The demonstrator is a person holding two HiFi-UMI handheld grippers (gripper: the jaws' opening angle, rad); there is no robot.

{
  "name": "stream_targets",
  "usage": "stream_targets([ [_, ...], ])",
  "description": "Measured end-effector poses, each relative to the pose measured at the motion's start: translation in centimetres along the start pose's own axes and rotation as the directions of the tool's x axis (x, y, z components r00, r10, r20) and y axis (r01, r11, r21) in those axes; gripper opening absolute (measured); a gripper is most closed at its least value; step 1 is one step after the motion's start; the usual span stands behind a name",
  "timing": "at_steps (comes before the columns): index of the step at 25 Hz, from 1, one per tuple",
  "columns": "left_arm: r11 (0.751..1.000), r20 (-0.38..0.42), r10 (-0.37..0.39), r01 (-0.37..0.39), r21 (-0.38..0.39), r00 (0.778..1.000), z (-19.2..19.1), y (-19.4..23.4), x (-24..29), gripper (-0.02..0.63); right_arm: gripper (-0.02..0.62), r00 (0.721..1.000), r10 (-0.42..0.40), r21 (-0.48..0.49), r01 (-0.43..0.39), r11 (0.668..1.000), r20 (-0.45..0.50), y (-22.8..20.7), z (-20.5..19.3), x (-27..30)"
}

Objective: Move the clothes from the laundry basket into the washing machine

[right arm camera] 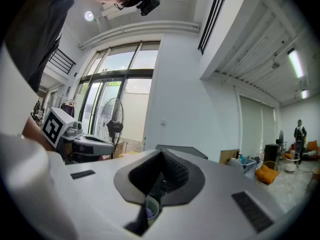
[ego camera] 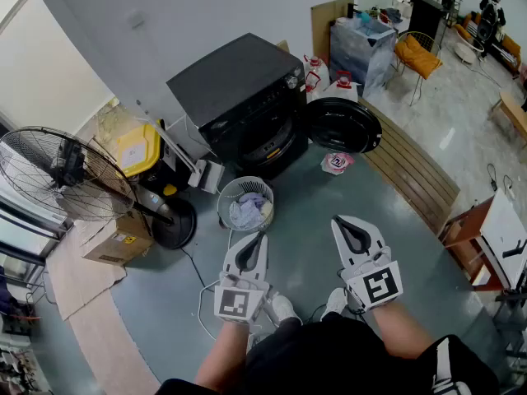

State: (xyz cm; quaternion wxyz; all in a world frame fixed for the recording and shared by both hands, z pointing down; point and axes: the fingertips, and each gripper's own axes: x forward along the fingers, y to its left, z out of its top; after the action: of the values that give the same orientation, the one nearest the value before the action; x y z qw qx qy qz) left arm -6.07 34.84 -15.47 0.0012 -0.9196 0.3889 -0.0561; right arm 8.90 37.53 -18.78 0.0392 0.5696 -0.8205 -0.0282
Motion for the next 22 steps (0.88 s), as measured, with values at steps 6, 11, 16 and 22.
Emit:
stream_targets([
  [6, 1.000, 0.019, -0.010, 0.009, 0.003, 1.000, -0.1, 0.6, -0.4, 0.005, 0.008, 1.000, 0.006, 0.003, -0.006, 1.000, -0.009, 0.9, -0.1, 0.6],
  [11, 1.000, 0.004, -0.004, 0.004, -0.011, 1.000, -0.6, 2.1, -1.3, 0.005, 0.008, 1.000, -0.016, 0.032, 0.016, 0.999, -0.004, 1.6, 0.0, 1.7],
  [16, 1.000, 0.002, -0.009, 0.009, -0.015, 1.000, -0.9, 4.7, -2.7, 0.005, 0.008, 0.999, -0.036, 0.053, 0.036, 0.998, 0.004, 3.0, 0.2, 3.2],
  [22, 0.999, -0.015, -0.032, 0.032, -0.022, 0.999, -1.7, 7.7, -3.9, 0.005, 0.008, 0.997, -0.071, 0.042, 0.071, 0.997, -0.016, 4.7, -0.4, 5.0],
])
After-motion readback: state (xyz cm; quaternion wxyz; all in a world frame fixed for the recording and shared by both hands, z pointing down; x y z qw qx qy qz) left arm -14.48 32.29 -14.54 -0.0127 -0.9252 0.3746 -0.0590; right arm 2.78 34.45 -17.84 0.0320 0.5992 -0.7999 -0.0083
